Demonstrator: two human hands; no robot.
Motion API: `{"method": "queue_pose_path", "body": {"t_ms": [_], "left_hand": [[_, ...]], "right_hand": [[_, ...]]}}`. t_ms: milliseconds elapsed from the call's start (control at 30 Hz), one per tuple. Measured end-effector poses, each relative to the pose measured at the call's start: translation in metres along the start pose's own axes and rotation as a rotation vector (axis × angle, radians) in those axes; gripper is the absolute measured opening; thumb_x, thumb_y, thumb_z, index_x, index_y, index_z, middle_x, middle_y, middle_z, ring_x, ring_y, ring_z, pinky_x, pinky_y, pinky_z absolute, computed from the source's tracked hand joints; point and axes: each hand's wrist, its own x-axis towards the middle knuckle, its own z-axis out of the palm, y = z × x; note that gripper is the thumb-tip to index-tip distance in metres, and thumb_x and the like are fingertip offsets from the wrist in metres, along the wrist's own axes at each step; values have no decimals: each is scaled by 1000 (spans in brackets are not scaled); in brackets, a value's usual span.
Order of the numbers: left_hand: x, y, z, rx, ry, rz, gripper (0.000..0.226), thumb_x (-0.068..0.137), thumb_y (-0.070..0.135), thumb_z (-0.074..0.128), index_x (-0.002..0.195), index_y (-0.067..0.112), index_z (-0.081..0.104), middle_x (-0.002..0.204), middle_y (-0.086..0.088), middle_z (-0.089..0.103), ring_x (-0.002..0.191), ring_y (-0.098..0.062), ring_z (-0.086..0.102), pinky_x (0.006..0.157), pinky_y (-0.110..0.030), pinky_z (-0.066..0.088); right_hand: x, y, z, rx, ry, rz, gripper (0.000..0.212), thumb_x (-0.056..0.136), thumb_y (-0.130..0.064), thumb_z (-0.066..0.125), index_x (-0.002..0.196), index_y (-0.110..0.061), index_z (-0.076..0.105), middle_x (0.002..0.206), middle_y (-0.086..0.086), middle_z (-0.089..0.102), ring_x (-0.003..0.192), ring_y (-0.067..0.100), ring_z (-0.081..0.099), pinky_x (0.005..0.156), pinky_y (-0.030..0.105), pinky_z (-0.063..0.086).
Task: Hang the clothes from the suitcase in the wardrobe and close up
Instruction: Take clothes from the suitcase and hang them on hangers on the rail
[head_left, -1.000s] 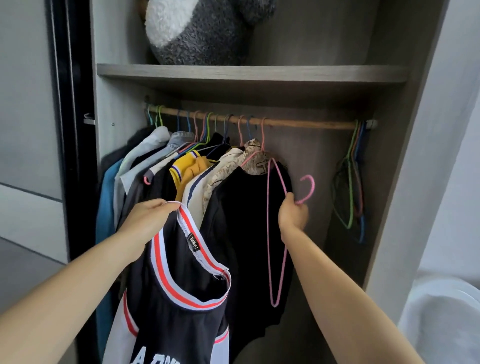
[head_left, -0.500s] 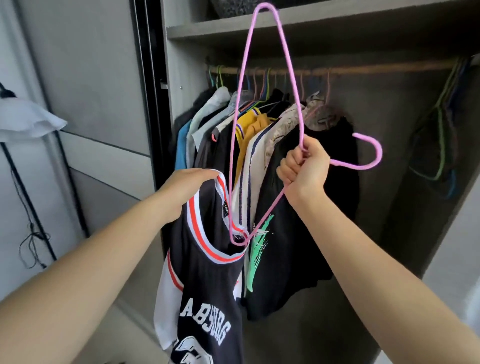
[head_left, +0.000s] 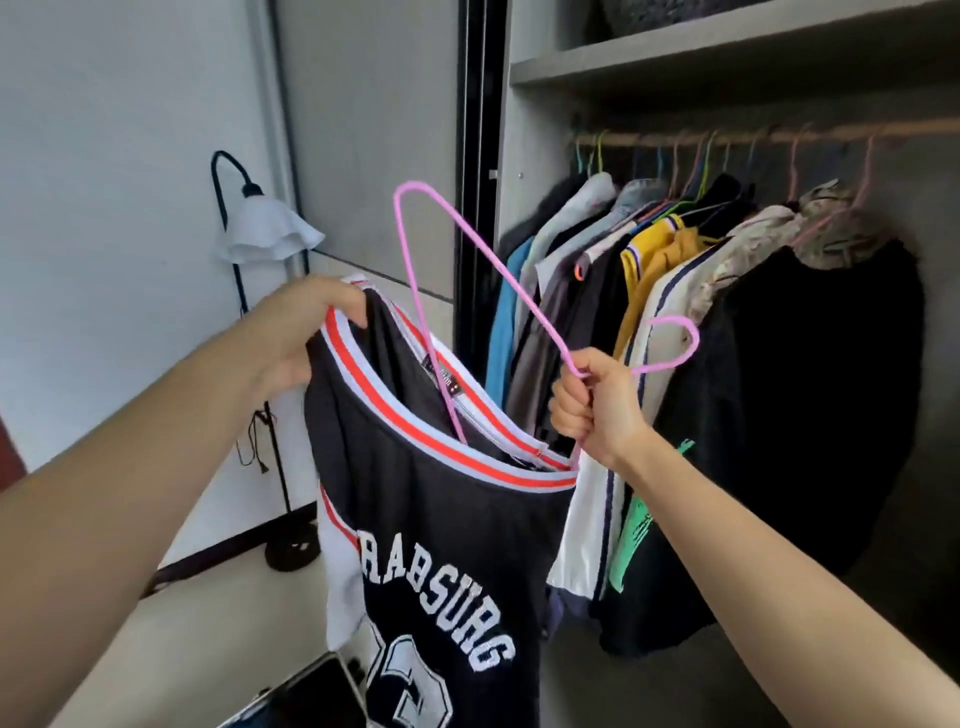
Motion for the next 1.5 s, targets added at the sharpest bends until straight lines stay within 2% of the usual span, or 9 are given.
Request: {"method": "queue_pose_path", "body": {"t_ms": [200,433,733,867,933,1033,1167,1367,1500], "left_hand": [[-1,-18,-57,575,289,50,17,79,-7,58,86,2,70,78,-8,58,63,-15,46,48,-18,40],[-8,-38,-87,804,316,15,7,75,1,66,74,5,71,58,-5,54,52,-16,46,46,-18,33],[-1,-36,-51,673,236,124,10,76,2,67,76,9,74,53,3,61,48,-5,53,45,-14,43],[-3,-35,-46,747,160,192,5,80,28,71,84,28,75,86,10,69,84,-6,60,71,-21,44],[-2,-45,-50,978,144,251,18,81,46,69,98,40,67,101,15,62,107,-8,47,88,-29,37],[4,-72,-48,1248,154,347,19,88,55,57,90,35,59,83,13,60,91,-11,51,86,-35,29],[15,-87,-46,1044,216,432,34,95,49,49,73,23,53,63,8,52,64,-9,48,75,-32,35],[6,-82,-71,673,-76,197,55,65,68,68,103,28,68,97,12,72,92,-6,68,78,-18,50],[8,-98,-86,601,31,211,64,61,67,72,87,9,74,80,-1,74,74,-11,70,67,-17,52]], "right_hand": [[11,-9,18,-394,-225,55,59,97,-14,45,40,-17,30,42,0,21,39,10,15,41,17,13],[15,-16,36,-969,-315,61,59,98,-23,53,42,-16,32,39,2,28,37,16,22,50,32,21],[28,-31,86,-1122,-426,46,50,93,-30,63,48,-17,44,43,0,35,38,16,29,42,22,26],[41,-48,84,-909,-294,-29,46,93,-27,64,55,-12,45,42,-2,32,35,13,25,38,20,25],[42,-51,85,-898,-332,-63,44,93,-26,65,57,-9,46,41,-3,32,36,12,25,41,20,25],[40,-48,87,-861,-377,-85,41,93,-22,66,59,-5,49,41,-3,33,37,13,24,46,23,25],[41,-53,80,-844,-390,-117,39,93,-20,66,61,-2,53,42,-1,34,37,12,26,45,20,27],[48,-62,43,-806,-217,-165,43,90,-21,68,55,-5,49,43,2,34,38,14,26,45,22,26],[56,-65,24,-811,-191,-173,44,90,-21,69,60,6,51,49,9,33,41,17,24,45,25,24]]}}
